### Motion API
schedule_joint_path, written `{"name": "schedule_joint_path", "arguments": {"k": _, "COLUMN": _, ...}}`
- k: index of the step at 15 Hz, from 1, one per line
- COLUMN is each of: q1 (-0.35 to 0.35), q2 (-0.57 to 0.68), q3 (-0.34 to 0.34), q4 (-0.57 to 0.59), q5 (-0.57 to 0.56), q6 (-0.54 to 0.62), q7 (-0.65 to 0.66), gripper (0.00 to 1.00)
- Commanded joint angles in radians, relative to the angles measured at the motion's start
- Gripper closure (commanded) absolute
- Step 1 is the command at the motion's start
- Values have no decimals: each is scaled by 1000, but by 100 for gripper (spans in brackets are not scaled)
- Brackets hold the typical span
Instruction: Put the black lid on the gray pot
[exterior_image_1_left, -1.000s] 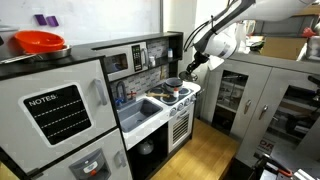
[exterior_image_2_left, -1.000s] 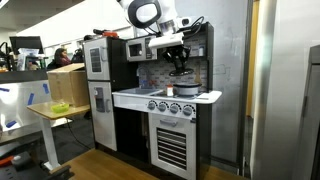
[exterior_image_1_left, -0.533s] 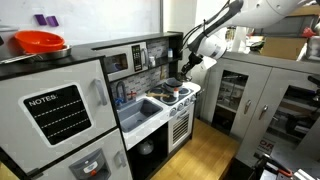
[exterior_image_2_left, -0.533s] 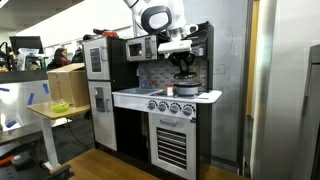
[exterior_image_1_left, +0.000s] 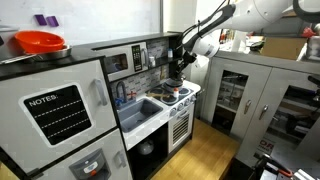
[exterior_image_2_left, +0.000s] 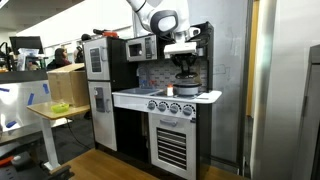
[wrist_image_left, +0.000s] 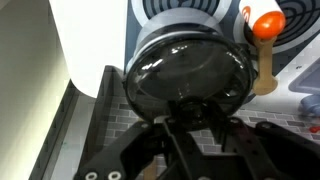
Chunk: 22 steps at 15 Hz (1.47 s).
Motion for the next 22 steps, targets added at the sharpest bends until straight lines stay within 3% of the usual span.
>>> {"name": "schedule_joint_path", "arguments": {"k": 1, "q1": -26, "q2": 58, "q3": 30, "q4": 95, "q5": -37, "q6": -76, "q7": -6, "gripper": 92}}
{"name": "schedule_joint_path", "arguments": {"k": 10, "q1": -24, "q2": 157, "q3": 36, "q4": 223, "q5": -74, "q6": -157, "q7": -3, "gripper": 92}}
{"name": "schedule_joint_path", "arguments": {"k": 11, "q1": -24, "q2": 163, "q3": 37, "q4": 233, "q5": -74, "q6": -167, "q7": -1, "gripper": 78}}
{"name": "schedule_joint_path", "arguments": {"k": 12, "q1": -24, "q2": 166, "q3": 37, "q4": 238, "q5": -74, "q6": -173, "q7": -2, "gripper": 54}}
{"name": "schedule_joint_path", "arguments": {"k": 13, "q1": -23, "q2": 169, "q3": 34, "q4": 244, "q5": -75, "q6": -183, "q7": 3, "gripper": 40}}
{"name": "schedule_joint_path", "arguments": {"k": 19, "q1": -13, "q2": 174, "q3": 18, "q4": 257, "q5": -85, "q6": -204, "q7": 25, "gripper": 2}}
{"name": "schedule_joint_path", "arguments": {"k": 22, "q1": -7, "q2": 152, "q3": 3, "q4": 237, "q5": -102, "q6": -195, "q7": 49, "gripper": 0}}
